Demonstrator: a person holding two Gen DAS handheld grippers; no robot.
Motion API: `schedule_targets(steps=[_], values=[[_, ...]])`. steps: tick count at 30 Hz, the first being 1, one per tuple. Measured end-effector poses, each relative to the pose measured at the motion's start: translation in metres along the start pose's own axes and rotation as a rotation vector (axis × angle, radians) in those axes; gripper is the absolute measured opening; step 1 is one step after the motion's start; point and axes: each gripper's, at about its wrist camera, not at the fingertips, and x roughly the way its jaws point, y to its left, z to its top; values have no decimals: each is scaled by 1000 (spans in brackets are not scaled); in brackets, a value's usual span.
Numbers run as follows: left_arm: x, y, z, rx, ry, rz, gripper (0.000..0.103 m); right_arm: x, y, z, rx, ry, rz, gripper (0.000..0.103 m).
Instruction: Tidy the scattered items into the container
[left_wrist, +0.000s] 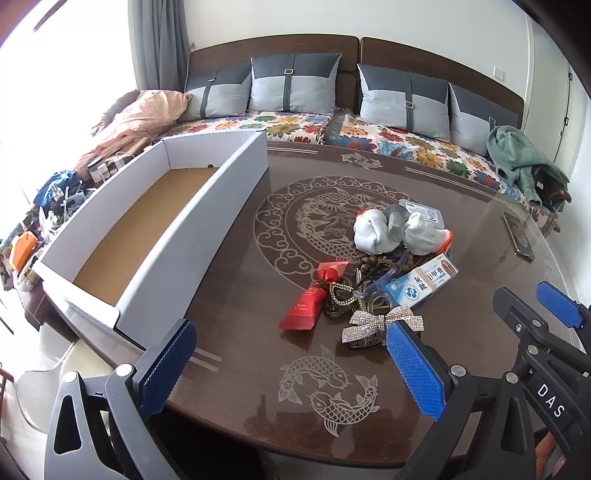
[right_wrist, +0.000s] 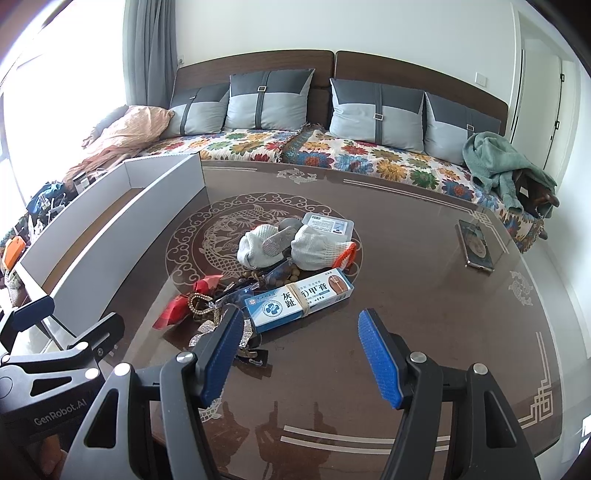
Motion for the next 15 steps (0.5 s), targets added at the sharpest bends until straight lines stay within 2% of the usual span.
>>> schedule_targets(steps=[9,15], values=[[7,-7,-8,25,54,10,103,-4,4,-3,-10,0,-14,66],[7,-7,-8,26,51,25,103,0,-1,-3,5,6,4,66]])
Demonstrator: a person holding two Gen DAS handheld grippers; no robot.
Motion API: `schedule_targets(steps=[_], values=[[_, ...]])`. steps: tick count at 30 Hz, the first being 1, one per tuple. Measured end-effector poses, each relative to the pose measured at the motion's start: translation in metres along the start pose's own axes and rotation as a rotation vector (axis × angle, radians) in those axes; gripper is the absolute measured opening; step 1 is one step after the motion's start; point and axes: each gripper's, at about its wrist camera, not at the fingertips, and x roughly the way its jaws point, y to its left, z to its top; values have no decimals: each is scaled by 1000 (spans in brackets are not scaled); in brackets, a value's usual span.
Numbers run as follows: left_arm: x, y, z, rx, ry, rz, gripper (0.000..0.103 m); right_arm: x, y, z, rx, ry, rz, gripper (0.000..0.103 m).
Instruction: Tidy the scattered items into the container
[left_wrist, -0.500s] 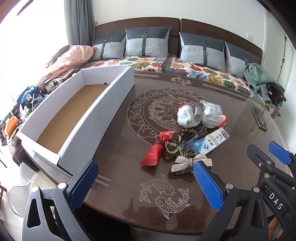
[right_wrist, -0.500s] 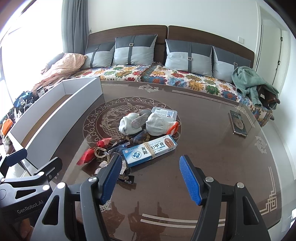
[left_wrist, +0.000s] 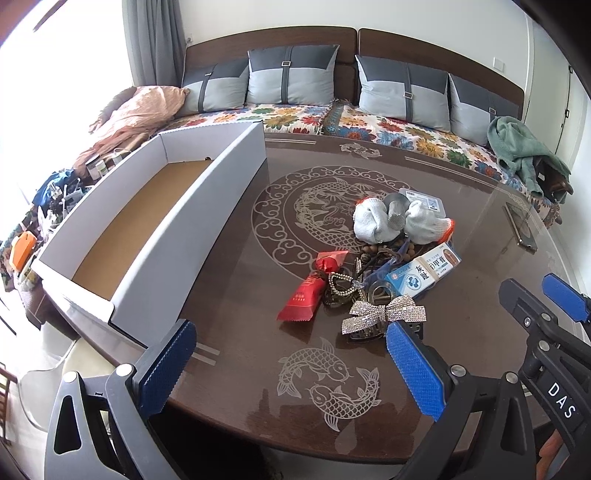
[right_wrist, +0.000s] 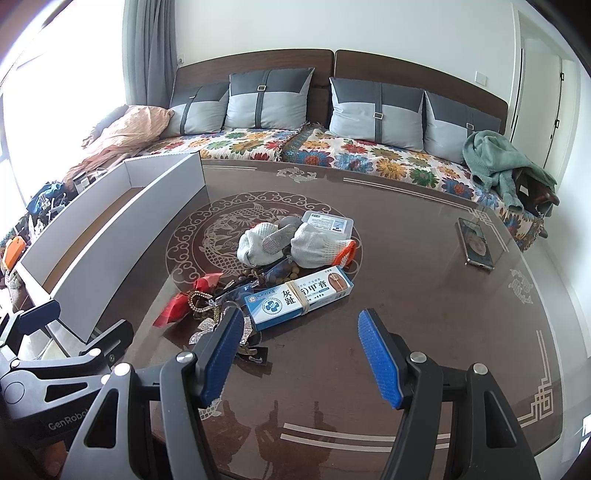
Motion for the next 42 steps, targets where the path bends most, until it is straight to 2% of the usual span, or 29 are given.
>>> schedule_targets(steps=[42], values=[[-3,-2,2,26,-29,41,103,3,-6,-5,10,14,18,66]])
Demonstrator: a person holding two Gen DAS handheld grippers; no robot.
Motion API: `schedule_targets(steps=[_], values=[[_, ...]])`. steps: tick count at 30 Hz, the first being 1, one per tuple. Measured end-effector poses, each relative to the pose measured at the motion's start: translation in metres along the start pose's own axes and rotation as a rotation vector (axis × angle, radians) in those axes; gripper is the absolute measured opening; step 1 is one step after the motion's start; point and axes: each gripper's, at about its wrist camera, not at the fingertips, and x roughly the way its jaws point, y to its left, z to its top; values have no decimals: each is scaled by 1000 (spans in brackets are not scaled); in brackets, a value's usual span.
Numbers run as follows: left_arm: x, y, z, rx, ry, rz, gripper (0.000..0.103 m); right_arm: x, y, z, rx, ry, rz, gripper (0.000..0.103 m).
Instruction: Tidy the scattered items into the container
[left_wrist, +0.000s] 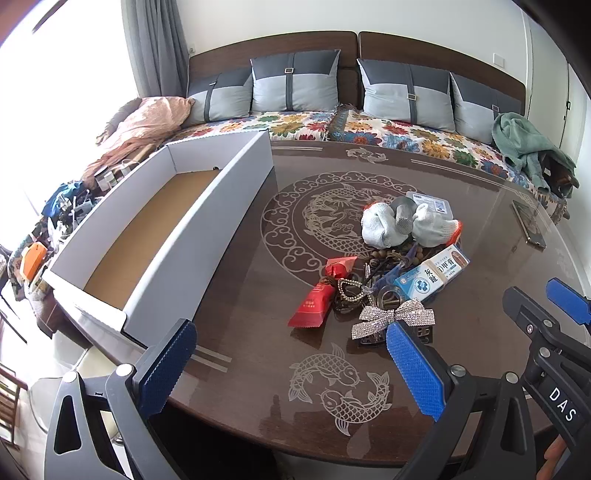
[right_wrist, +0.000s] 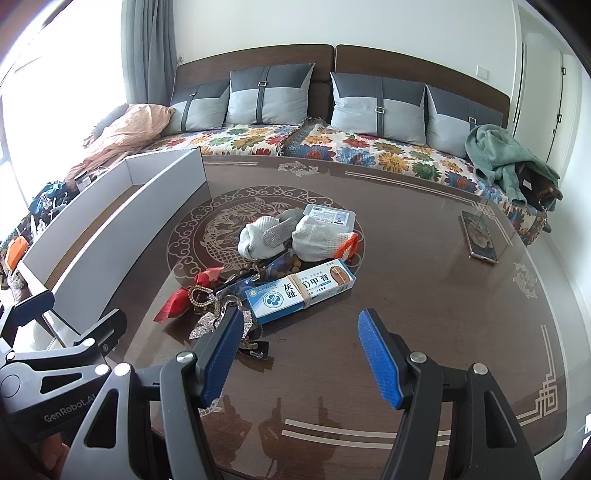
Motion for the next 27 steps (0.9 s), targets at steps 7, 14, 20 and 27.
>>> schedule_targets(steps=[7,14,20,27], values=[[4,-1,0,2,5,0,103,5,0,-1,0,11,10,66],[14,-3,-3,8,26,-15,103,14,-7,-3,16,30,10,66],[26,-2,-6,15,41,-25,103,28,-13,-7,26,58,39,66],[36,8,-15,17,65,-37,103,50,-15,-18,14,109,154,66]])
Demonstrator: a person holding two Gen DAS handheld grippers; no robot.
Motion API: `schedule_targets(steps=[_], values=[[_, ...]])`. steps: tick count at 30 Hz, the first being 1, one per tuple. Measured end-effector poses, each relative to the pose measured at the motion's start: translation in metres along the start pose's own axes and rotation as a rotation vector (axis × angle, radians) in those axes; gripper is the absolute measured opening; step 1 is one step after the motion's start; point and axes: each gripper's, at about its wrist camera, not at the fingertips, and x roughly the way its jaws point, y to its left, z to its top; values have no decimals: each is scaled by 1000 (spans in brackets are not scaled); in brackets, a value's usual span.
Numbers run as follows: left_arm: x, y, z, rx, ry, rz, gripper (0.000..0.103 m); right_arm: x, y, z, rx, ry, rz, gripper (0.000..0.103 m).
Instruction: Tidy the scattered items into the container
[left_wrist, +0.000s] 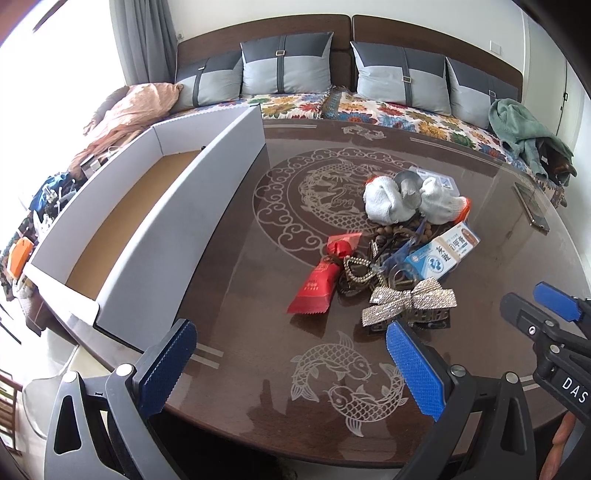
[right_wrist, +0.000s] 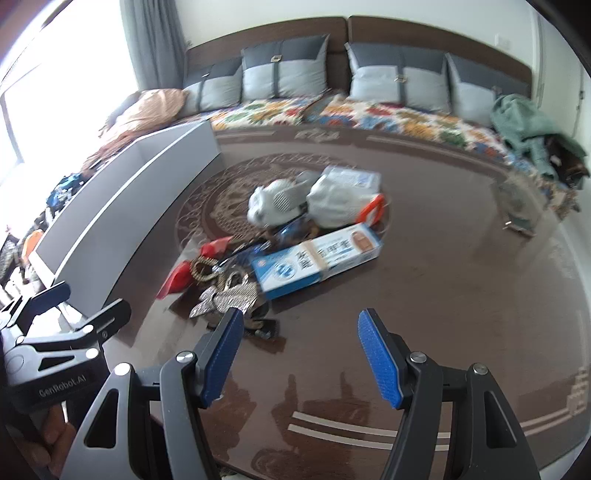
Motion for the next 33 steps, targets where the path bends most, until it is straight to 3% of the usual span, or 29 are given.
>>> schedule_targets(steps=[8,13,19,27,28,30,33], values=[[-5,9,-3,-5,-10,-13,103,39,17,-12,-171,40,228,66],[-5,13,-3,-16,-7,-21,103,71,21,-8,-214,81,315,66],[-1,15,-3,-23,7,-26,103,88,30,-5,-230,88,351,66],[1,15,-4,-19,13,-35,103,95,32,-4,-248,95,322,64],[1,15,-4,-18,14,-35,103,94,31,-3,-250,86,331,61],[2,16,-3,-20,17,-39,103,94,29,-3,-253,79,338,37],[2,17,-3,-21,18,-45,103,93,24,-3,-218,87,376,15]])
